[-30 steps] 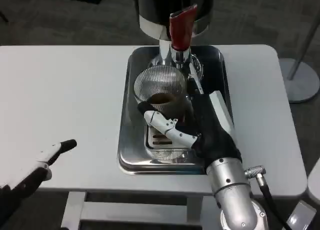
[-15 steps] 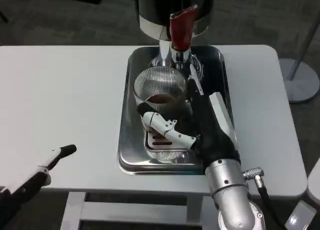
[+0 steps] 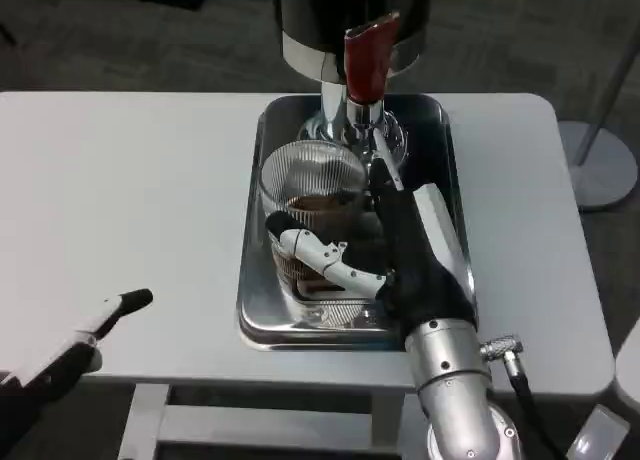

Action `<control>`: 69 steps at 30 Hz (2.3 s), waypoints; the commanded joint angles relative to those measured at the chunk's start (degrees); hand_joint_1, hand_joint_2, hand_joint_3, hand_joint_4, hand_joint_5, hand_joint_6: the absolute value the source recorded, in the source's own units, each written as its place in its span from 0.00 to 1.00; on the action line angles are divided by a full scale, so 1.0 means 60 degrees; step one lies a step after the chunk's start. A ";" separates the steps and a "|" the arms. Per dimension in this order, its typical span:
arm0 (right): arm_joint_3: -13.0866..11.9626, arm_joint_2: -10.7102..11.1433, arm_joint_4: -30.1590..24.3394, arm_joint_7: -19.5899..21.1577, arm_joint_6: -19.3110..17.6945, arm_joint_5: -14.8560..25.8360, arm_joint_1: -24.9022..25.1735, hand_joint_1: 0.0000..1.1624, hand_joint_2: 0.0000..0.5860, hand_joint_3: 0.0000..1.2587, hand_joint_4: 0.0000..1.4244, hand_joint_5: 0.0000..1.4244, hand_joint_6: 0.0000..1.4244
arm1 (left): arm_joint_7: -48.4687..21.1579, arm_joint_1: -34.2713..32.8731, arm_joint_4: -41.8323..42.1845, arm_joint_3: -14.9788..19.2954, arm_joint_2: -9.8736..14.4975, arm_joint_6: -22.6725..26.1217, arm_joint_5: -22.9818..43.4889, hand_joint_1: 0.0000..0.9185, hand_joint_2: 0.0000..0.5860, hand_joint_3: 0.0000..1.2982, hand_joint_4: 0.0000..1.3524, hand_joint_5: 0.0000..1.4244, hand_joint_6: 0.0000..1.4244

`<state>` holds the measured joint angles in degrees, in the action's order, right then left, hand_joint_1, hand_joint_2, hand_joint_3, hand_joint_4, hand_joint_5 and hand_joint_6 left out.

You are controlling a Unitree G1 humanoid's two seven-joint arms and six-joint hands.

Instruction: Grasp the cup under the faucet to collect the drink, then remove the cup.

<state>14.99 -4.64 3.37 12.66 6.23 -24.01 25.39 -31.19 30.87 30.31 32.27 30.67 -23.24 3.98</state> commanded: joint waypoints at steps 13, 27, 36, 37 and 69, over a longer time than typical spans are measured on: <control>0.0455 -0.0166 0.0134 0.1072 -0.0077 -0.1113 -0.0304 0.63 0.40 0.21 0.32 0.40 0.51 | -0.0068 0.0008 -0.0396 0.0141 0.0172 -0.0056 0.0215 0.00 0.04 0.04 0.00 0.01 0.12; 0.0528 -0.0109 0.0095 0.1953 -0.0423 -0.1554 -0.0535 0.65 0.39 0.36 0.46 0.56 0.71 | -0.0044 -0.0093 -0.0532 0.0133 0.0147 -0.0191 0.0247 0.00 0.05 0.04 0.00 0.01 0.12; 0.0466 -0.0009 -0.0040 0.2392 -0.0669 -0.1589 -0.0611 0.67 0.38 0.47 0.55 0.69 0.86 | -0.0034 -0.0202 -0.0586 0.0151 0.0169 -0.0223 0.0266 0.00 0.06 0.04 0.00 0.01 0.12; 0.0455 0.0008 -0.0057 0.2405 -0.0673 -0.1596 -0.0608 0.67 0.38 0.48 0.55 0.69 0.87 | -0.0035 -0.0220 -0.0600 0.0155 0.0174 -0.0225 0.0268 0.00 0.06 0.04 0.00 0.01 0.12; -0.0552 0.0510 -0.2718 0.1713 -0.0460 -0.1821 -0.2153 0.76 0.25 0.57 0.61 0.80 1.00 | -0.0095 -0.1217 -0.1347 0.0134 0.0635 -0.0406 0.0426 0.00 0.07 0.04 0.00 0.01 0.12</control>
<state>11.90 -1.33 -9.75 23.13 3.44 -34.50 13.00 -31.19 23.57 23.01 33.01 33.53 -24.69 6.19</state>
